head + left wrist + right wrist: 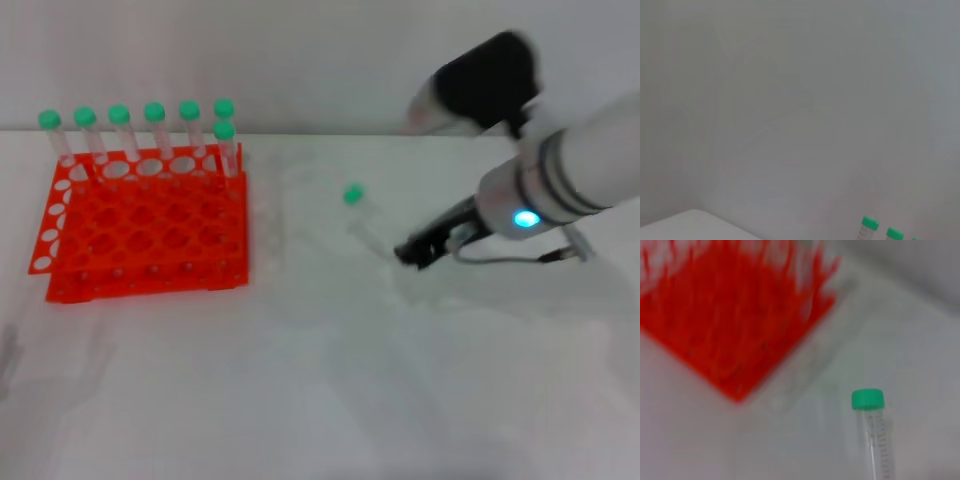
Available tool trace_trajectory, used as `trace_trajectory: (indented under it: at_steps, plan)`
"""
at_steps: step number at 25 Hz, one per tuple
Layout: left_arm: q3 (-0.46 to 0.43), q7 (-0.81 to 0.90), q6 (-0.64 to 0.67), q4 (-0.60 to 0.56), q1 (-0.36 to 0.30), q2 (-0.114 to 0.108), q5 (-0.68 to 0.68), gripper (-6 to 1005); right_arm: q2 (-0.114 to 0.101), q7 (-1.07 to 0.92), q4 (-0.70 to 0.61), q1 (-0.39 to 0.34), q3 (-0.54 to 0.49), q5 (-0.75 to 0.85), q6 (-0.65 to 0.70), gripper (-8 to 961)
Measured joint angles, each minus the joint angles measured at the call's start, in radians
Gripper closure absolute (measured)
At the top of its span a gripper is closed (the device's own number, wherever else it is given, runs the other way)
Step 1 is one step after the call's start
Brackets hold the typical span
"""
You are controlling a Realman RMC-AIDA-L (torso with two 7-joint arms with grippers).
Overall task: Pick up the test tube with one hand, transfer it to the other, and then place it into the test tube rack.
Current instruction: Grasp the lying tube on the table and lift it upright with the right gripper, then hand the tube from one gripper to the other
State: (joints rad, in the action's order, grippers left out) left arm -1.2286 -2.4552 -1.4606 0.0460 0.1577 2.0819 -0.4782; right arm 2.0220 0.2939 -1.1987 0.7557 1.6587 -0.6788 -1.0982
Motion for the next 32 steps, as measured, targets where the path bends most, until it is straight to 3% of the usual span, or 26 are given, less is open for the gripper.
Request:
trace_trajectory:
  at_steps: [5,8,11,15,17,19,21,27,32]
  plan:
    - [0.009,-0.035,-0.026,0.01,0.0,0.002,0.015,214,-0.007,0.365,-0.176,-0.276,-0.074,-0.307,0.232,781]
    - [0.01,-0.036,-0.053,0.019,0.013,0.0,0.079,216,-0.006,0.663,-0.171,-0.416,-0.073,-0.558,0.372,785]
    - [0.01,-0.036,-0.068,0.03,0.035,0.0,0.145,218,-0.007,0.98,-0.093,-0.492,-0.063,-0.841,0.422,789]
    - [0.011,-0.036,-0.067,0.062,0.066,0.006,0.235,221,-0.008,1.409,0.152,-0.501,-0.062,-1.259,0.379,794]
    - [0.011,-0.035,-0.063,0.084,0.08,0.006,0.302,222,-0.008,1.497,0.209,-0.496,-0.063,-1.34,0.352,796]
    - [0.012,-0.033,-0.061,0.099,0.099,0.004,0.372,224,-0.005,1.817,0.436,-0.477,-0.058,-1.613,0.191,799]
    - [0.012,-0.033,-0.059,0.107,0.12,0.004,0.425,225,-0.003,1.962,0.545,-0.471,-0.041,-1.741,0.09,801]
    - [0.03,-0.032,0.001,0.17,0.169,0.009,0.584,229,-0.002,2.158,0.757,-0.469,-0.018,-1.883,-0.109,809]
    - [0.235,-0.031,0.198,0.331,0.205,0.015,0.59,233,0.0,2.182,0.852,-0.469,-0.006,-1.887,-0.186,815]
